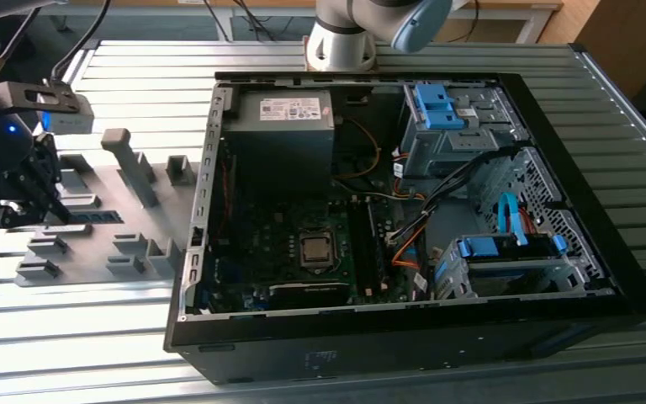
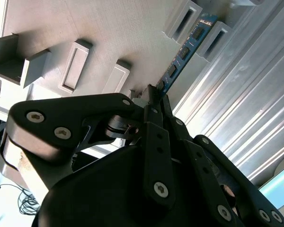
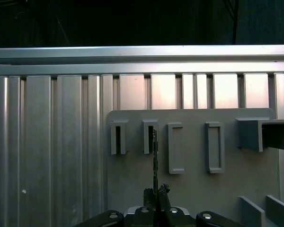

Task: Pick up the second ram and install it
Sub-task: 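Pick up the second ram and move it above second insertion slot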

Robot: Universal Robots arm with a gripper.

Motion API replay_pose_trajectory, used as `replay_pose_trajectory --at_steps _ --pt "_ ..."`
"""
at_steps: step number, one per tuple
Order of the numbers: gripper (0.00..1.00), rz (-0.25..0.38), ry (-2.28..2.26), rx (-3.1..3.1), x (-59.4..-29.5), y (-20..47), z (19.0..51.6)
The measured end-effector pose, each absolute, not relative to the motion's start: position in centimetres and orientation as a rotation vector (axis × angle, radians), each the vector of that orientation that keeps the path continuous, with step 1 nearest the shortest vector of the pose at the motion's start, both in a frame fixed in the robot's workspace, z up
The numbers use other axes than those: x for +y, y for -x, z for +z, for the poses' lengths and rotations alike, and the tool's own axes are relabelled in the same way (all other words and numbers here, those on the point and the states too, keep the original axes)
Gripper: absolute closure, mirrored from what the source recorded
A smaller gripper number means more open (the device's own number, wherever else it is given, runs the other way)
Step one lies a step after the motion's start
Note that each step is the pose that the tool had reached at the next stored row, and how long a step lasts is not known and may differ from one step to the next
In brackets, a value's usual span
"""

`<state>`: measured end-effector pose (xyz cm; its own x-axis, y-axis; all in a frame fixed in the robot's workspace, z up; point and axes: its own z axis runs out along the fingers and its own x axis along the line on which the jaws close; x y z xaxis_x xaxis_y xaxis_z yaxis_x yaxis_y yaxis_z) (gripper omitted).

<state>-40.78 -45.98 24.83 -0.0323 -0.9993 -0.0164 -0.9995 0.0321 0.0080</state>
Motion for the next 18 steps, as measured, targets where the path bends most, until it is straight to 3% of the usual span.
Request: replay_pose_trajectory --at_steps 18 --pt "0.86 0.027 2.181 2.252 -45.98 40.78 25.48"
